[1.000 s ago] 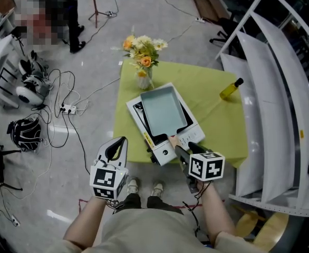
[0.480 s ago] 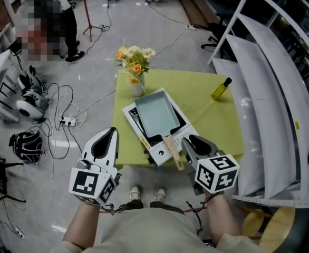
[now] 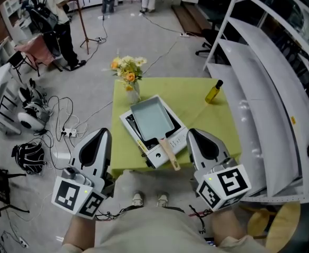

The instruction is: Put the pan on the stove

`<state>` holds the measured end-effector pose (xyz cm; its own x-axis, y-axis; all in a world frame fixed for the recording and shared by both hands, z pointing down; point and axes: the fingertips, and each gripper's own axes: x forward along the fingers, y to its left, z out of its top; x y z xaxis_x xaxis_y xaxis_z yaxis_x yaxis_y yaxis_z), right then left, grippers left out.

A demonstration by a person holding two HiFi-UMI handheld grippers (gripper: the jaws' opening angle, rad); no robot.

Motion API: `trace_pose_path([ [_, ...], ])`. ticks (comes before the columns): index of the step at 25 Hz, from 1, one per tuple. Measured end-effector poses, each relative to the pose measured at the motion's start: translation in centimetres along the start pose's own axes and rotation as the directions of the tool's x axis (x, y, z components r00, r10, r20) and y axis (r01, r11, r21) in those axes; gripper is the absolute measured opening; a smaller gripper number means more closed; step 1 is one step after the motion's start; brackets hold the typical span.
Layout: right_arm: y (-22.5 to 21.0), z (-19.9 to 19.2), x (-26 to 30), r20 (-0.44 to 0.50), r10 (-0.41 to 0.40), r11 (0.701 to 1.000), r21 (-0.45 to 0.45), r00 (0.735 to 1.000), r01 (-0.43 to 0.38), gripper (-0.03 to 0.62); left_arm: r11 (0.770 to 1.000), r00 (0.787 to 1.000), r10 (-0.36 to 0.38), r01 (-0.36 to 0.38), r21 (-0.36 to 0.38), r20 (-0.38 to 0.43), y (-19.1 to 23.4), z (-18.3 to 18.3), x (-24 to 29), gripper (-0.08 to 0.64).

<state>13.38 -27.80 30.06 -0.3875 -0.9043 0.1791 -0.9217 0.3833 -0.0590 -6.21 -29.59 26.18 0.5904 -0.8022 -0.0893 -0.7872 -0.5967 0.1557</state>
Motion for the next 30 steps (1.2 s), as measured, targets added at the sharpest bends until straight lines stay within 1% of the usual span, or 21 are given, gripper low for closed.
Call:
trace_pose_path([
  [2,0.4,0.8,-0.8,0.031,-0.002,1.0,-0.027,1.0,0.003,0.006,1.0,1.0,-0.023,0.023,-0.003,0.021,-0.8,1.0,-0.4,0.003],
  [5,1.1,1.5,-2.0,0.07,0.011,1.0,-0.016,0.997,-0.01,0.006,0.998,0.997,-0.056,0.056,-0.008,0.055,-1.8,2.1,-0.8,0.003],
  [8,1.7,1.6,-2.8,0.079,0.025,1.0,-0.006,0.997,-0.024,0.006,0.995,0.994,-0.089,0.092,-0.042,0.069,-2.6,2.5,-1.1,0.003],
  [13,2.2,0.7,-3.2,0.062,0.042,0.999,-0.006,0.997,-0.042,0.006,0.993,0.996,-0.08,0.082,-0.08,0.035,-2.7,0.9,-1.1,0.003],
  [17,2.9,-1.1,-2.8,0.006,0.069,0.997,-0.033,0.998,-0.068,0.006,0.99,0.997,-0.076,0.075,-0.121,-0.005,-2.5,-1.0,-1.0,0.003],
  [22,3.3,-2.9,-2.6,-0.049,0.091,0.995,-0.034,0.995,-0.093,0.006,0.974,0.993,-0.101,0.084,-0.212,-0.067,-2.7,-4.0,-0.9,0.003],
  [25,3.3,-3.3,-2.5,-0.059,0.096,0.995,-0.027,0.994,-0.098,0.006,0.966,0.991,-0.118,0.098,-0.24,-0.07,-3.1,-4.6,-0.8,0.003],
  [30,3.2,-3.7,-2.1,-0.073,0.102,0.994,-0.024,0.992,-0.104,0.006,0.962,0.991,-0.111,0.087,-0.26,-0.079,-3.0,-5.1,-0.6,0.003],
])
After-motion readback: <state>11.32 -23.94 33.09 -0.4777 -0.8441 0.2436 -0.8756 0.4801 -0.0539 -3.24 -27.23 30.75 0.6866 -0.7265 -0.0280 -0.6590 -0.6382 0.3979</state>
